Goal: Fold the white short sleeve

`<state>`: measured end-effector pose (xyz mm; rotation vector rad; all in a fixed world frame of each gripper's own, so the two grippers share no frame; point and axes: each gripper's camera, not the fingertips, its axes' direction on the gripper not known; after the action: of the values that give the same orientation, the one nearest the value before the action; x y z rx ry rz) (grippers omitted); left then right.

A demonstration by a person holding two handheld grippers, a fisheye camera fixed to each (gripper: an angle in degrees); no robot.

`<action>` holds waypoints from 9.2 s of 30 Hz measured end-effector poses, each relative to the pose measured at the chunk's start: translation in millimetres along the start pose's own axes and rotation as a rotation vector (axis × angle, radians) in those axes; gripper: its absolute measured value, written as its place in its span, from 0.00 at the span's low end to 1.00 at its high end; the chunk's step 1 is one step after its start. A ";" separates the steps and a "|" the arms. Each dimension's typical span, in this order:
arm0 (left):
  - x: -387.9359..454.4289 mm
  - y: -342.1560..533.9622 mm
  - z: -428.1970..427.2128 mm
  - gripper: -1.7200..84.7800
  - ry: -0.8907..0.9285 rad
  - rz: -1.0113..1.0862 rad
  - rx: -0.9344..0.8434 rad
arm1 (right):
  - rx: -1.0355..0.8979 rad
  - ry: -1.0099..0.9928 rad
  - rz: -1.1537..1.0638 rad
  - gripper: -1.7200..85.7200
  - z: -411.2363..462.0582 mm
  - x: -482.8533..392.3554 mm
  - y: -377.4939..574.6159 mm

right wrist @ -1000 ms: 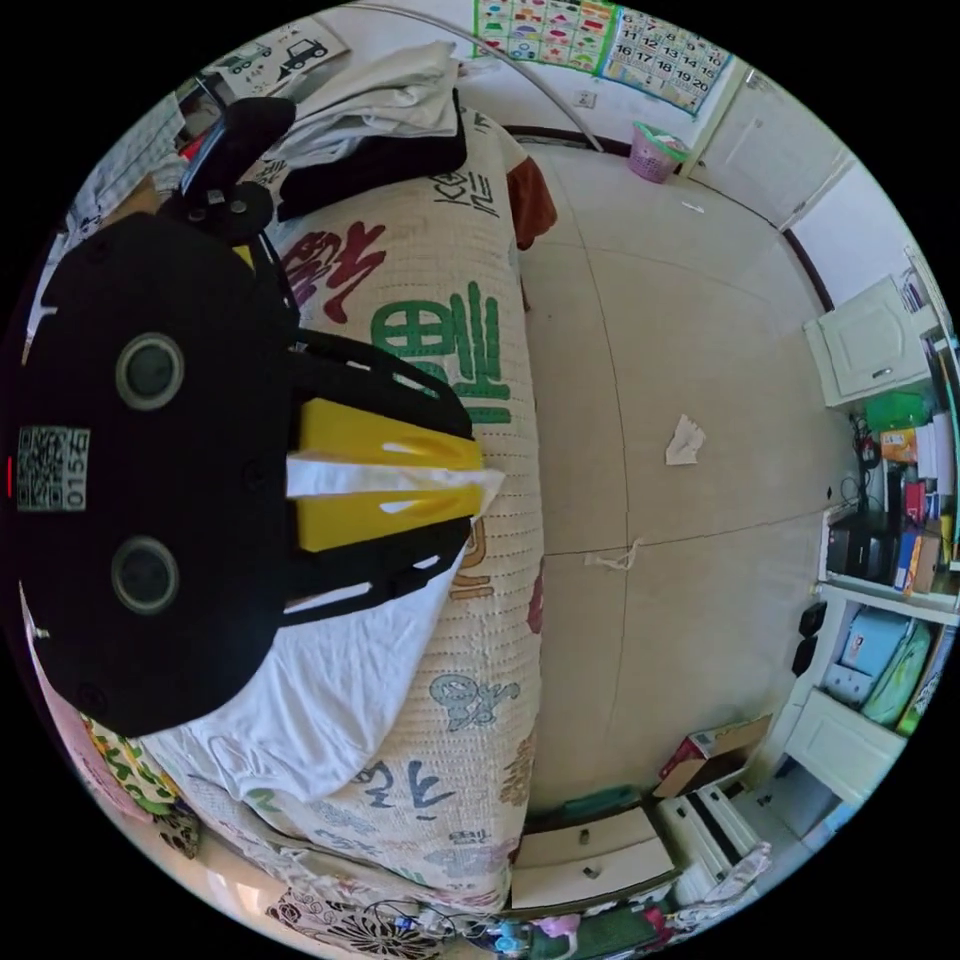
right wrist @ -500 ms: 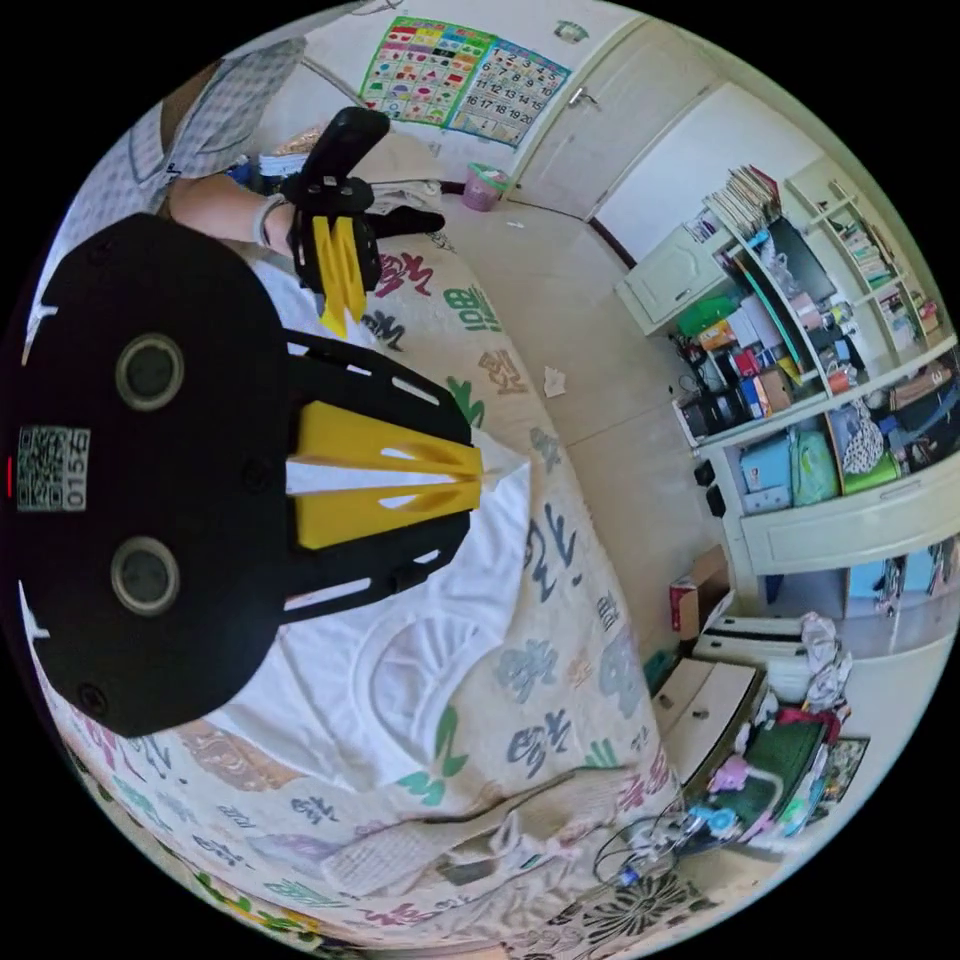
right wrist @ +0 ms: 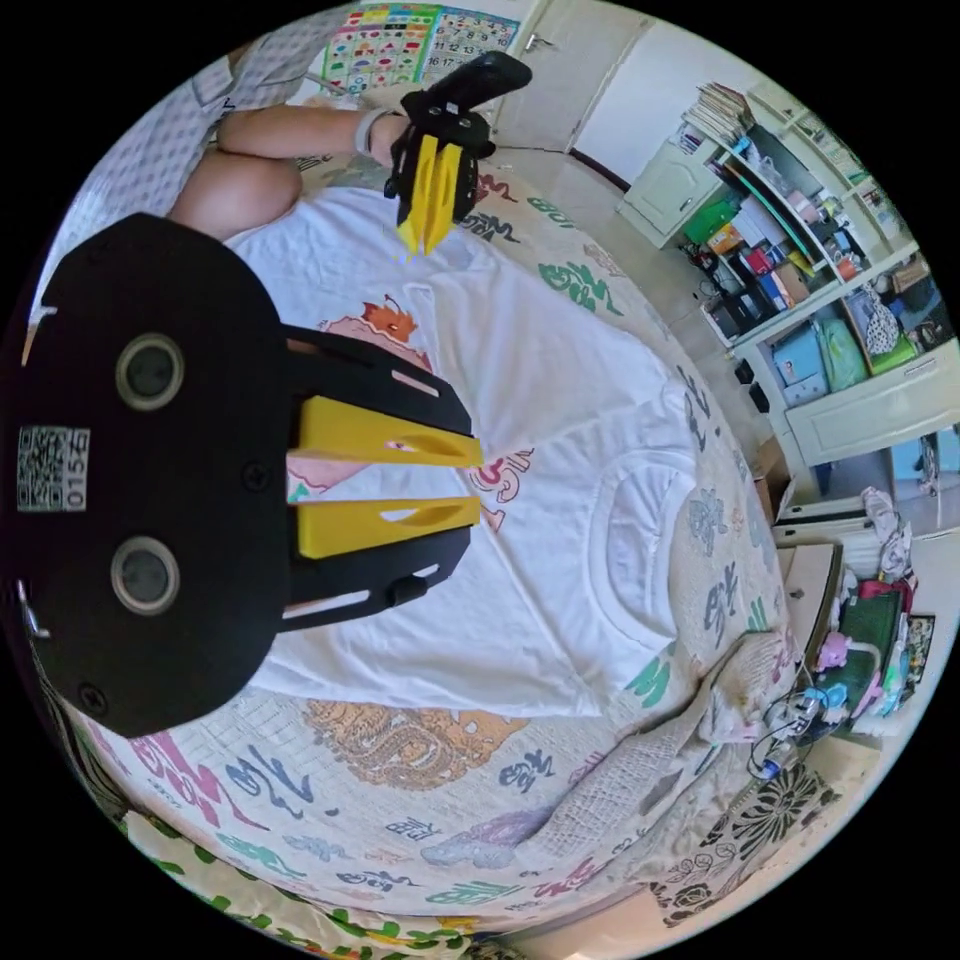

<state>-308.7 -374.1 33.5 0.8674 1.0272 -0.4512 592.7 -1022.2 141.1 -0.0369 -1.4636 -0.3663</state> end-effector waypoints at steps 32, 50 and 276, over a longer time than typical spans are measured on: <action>-102.8 -163.0 94.9 0.03 -0.342 -0.194 -0.160 | 0.008 0.071 0.102 0.02 31.9 228.6 11.4; 143.7 28.5 13.1 0.02 -0.165 0.247 -0.090 | -0.007 -0.185 -0.222 0.01 -68.5 229.6 324.4; 53.3 -292.9 426.1 0.15 0.123 0.182 -0.261 | -0.041 -0.401 0.550 0.15 -106.0 403.1 273.8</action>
<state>-251.0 -886.5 -31.9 0.7522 1.0813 -0.1075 792.2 -878.4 574.9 -0.5614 -1.7647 0.0687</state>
